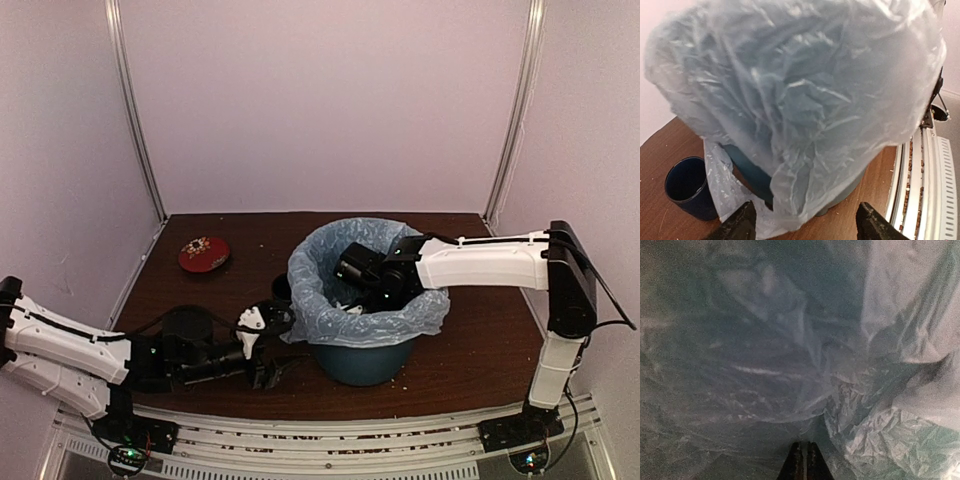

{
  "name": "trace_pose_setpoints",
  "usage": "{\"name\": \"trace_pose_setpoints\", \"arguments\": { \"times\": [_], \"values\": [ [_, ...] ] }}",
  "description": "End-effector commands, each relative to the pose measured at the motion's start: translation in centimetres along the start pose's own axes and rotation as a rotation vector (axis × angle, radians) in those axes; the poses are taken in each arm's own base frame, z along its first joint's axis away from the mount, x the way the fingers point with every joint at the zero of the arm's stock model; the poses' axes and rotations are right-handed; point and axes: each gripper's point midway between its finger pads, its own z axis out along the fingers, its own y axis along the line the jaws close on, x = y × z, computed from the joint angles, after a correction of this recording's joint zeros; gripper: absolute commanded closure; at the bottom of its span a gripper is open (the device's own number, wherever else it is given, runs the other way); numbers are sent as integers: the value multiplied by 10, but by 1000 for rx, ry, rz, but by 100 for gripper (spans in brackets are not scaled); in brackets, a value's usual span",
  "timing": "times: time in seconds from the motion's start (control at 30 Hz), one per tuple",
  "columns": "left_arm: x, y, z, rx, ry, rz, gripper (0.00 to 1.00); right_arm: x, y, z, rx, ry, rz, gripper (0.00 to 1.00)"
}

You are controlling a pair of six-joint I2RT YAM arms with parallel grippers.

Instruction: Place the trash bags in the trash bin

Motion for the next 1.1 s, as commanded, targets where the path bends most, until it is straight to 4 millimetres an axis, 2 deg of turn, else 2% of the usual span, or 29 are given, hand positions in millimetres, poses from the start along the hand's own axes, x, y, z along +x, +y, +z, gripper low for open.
{"name": "trace_pose_setpoints", "arguments": {
  "times": [0.0,0.07,0.17,0.23,0.33,0.5,0.6,0.77,0.87,1.07],
  "values": [
    [-3,2,-32,-22,0,-66,27,-3,-6,-11,48,-35,17,92],
    [-8,3,-47,-28,5,-88,26,-2,-8,-13,62,-34,19,91],
    [-28,0,-67,-11,-14,-100,26,-4,-10,-20,79,-49,23,90],
    [-54,-2,-77,13,-61,-76,27,-8,-11,-26,85,-69,22,90],
    [-107,-12,-81,69,-151,-1,29,-11,-10,-32,84,-86,22,90],
    [-163,-56,-34,216,-145,171,33,-11,-12,-32,91,-85,30,89],
    [-180,-82,-4,257,-149,261,33,-10,-12,-30,92,-80,31,89],
    [-178,-97,32,280,-127,318,36,-10,-13,-29,98,-80,34,89],
    [-170,-103,41,298,-115,321,38,-12,-13,-30,92,-86,33,88],
    [-145,-98,59,251,-51,331,40,-18,-15,-37,93,-107,28,88]
  ]
}}
